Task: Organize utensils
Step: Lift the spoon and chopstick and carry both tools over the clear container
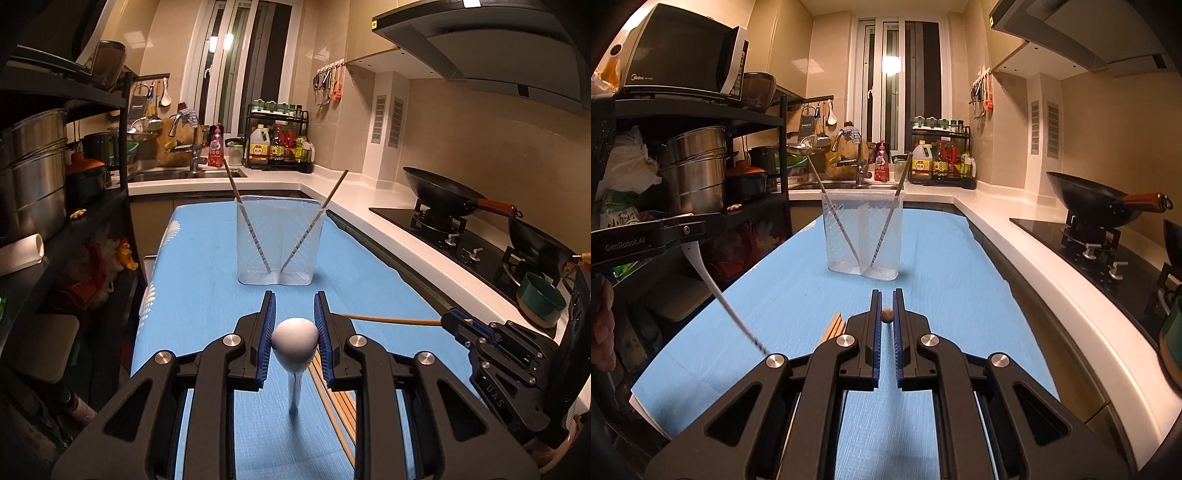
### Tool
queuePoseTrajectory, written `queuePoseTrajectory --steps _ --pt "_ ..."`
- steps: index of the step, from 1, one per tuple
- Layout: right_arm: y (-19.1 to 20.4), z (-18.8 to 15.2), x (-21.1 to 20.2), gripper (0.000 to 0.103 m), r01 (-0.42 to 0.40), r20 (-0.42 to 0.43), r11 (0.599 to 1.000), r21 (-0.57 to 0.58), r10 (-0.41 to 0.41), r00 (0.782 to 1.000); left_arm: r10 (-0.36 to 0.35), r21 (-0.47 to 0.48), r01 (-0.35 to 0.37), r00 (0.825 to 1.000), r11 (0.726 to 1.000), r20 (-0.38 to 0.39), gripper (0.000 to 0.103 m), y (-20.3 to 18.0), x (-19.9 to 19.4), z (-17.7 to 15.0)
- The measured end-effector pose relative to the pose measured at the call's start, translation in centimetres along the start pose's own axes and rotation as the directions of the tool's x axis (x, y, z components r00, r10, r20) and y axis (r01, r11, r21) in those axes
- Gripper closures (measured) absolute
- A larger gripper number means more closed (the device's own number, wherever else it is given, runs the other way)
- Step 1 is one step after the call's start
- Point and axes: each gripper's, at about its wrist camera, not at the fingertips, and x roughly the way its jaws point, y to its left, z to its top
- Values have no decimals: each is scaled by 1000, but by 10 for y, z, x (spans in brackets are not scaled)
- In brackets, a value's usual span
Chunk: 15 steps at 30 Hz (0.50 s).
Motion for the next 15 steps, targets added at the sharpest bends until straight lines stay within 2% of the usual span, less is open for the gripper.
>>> queuePoseTrajectory --steps 7,15 --pt "-6 29 7 97 -4 -16 1000 12 5 1000 19 9 -19 999 1000 -26 81 5 3 24" --pt "-6 64 7 97 -5 -1 1000 -7 5 1000 30 46 -29 999 998 -17 81 1 1 50"
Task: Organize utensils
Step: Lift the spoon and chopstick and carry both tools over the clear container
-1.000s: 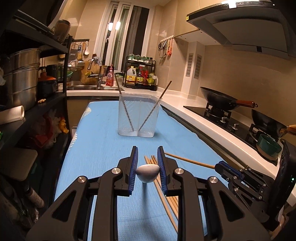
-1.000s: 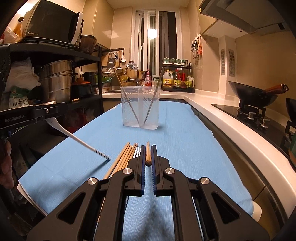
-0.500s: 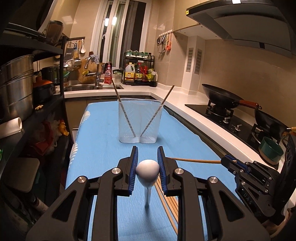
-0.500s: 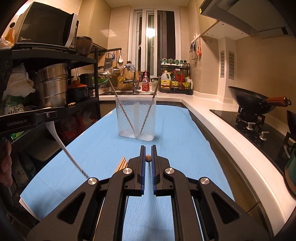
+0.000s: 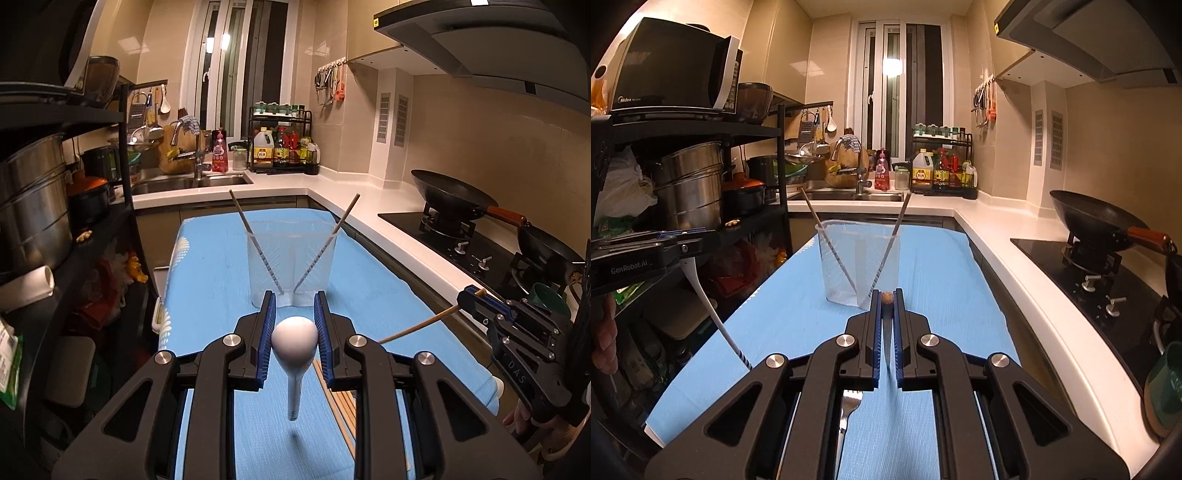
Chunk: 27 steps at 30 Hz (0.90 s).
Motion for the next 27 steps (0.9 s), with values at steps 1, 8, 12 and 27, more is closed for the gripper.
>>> queuePoseTrajectory --steps 1,8,12,27 --pt "1 5 0 97 0 5 1000 -4 0 1000 -2 1 2 1000 1000 1 81 0 0 4" --pt "3 44 0 97 -14 35 1000 -28 15 999 -13 9 13 1000 1000 3 82 0 3 35" --pt "2 69 3 97 -33 45 999 -26 34 998 -20 12 20 1000 1000 0 82 2 6 58" --pt "6 144 39 97 -71 63 997 -44 74 995 -32 53 30 999 998 41 81 0 31 135"
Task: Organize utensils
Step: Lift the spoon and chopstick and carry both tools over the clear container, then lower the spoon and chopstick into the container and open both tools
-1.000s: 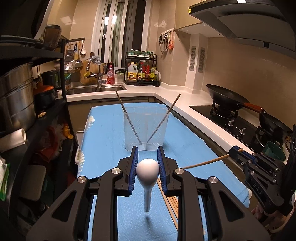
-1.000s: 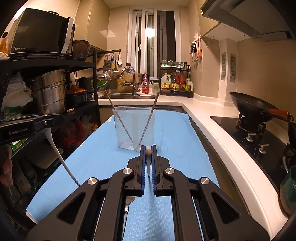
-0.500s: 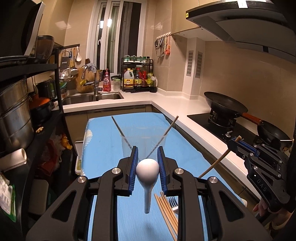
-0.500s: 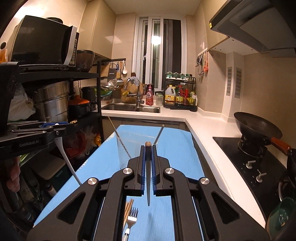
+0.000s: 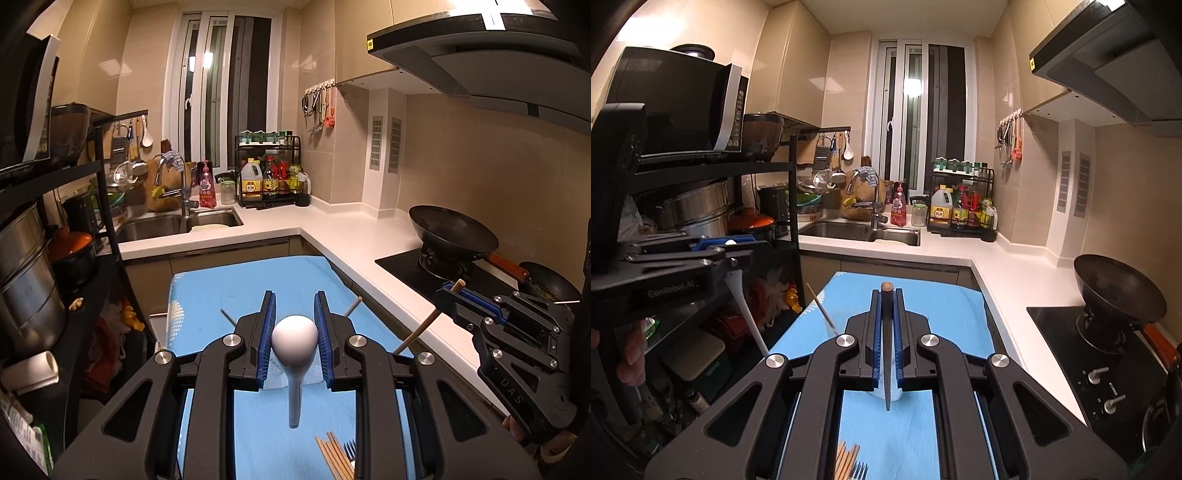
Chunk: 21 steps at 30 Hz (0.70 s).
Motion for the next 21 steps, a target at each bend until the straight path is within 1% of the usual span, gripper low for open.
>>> queuePoseTrajectory --steps 7,12,16,21 --pt "-4 37 22 97 -22 29 1000 11 21 999 1 20 -2 999 1000 40 82 1 22 39" --pt "-7 56 37 97 -20 61 1000 13 19 998 11 19 -12 997 1000 71 81 8 42 59" --pt "-8 58 55 97 -27 63 999 20 25 998 22 1 -22 997 1000 78 81 16 66 66" --pt "-12 51 79 97 -27 54 999 31 25 998 38 -19 -36 996 999 80 81 25 98 60"
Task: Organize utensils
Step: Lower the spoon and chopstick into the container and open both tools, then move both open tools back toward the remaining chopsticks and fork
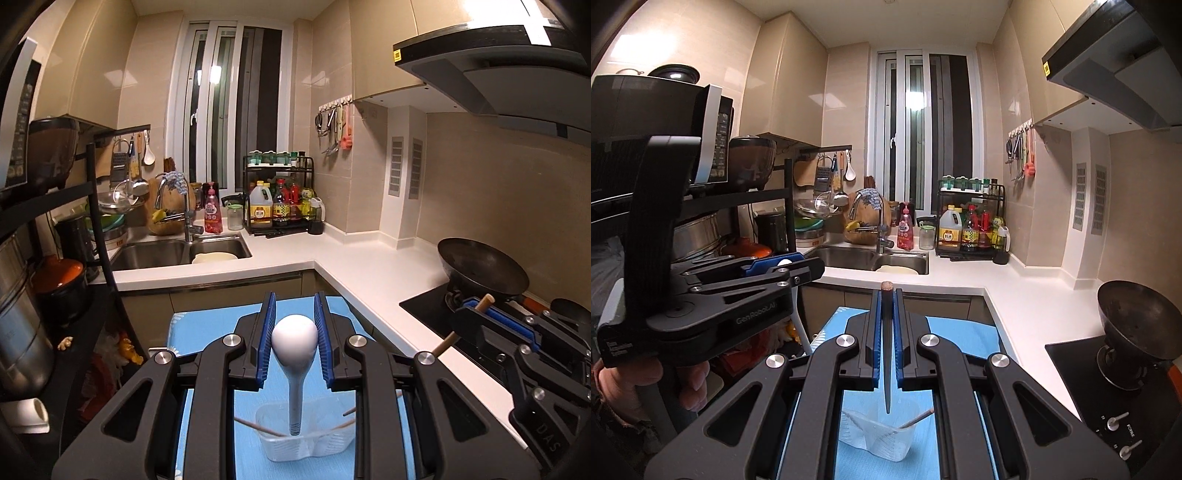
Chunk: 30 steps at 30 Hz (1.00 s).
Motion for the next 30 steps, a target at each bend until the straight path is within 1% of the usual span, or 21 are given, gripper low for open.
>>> queuePoseTrajectory --steps 3,9,14,18,19,20,21,22,23,24,25,26,28,30 --pt "-4 -8 14 97 0 -8 1000 12 0 1000 17 -4 -17 1000 1000 -4 81 5 18 -7" --pt "-11 -26 44 97 5 -81 1000 21 -3 997 27 -21 -28 998 999 -62 81 13 54 -23" --pt "-18 -40 59 97 12 -122 999 41 -7 993 39 -17 -41 995 999 -97 81 15 69 -36" --pt "-18 -47 65 97 24 -134 999 40 -18 991 67 -25 -71 989 997 -134 81 22 80 -44" --pt "-18 -48 66 93 28 -135 999 42 -22 991 82 -32 -87 986 996 -142 80 26 81 -45" --pt "-19 -50 67 85 31 -139 999 44 -25 990 92 -39 -98 986 994 -141 65 28 81 -46" --pt "-20 -51 67 69 35 -140 998 48 -28 990 108 -48 -116 984 992 -139 32 30 78 -46" --pt "-21 -53 66 61 46 -134 997 57 -38 990 129 -60 -137 984 989 -119 22 32 73 -45" --pt "-22 -53 66 50 54 -129 996 64 -45 991 148 -69 -155 984 986 -95 16 34 68 -44" --pt "-23 -54 65 48 55 -125 996 68 -46 991 161 -69 -166 984 984 -74 14 35 62 -43" --pt "-23 -54 65 48 54 -125 996 68 -45 991 159 -61 -164 984 985 -77 14 34 61 -42" --pt "-23 -54 64 46 56 -122 996 67 -48 991 161 -53 -166 983 985 -83 14 34 59 -41" --pt "-23 -55 59 40 64 -109 996 62 -57 992 173 -48 -178 981 983 -92 14 33 57 -41" --pt "-23 -54 53 32 74 -97 996 54 -69 993 168 -56 -174 981 983 -102 14 35 52 -43"
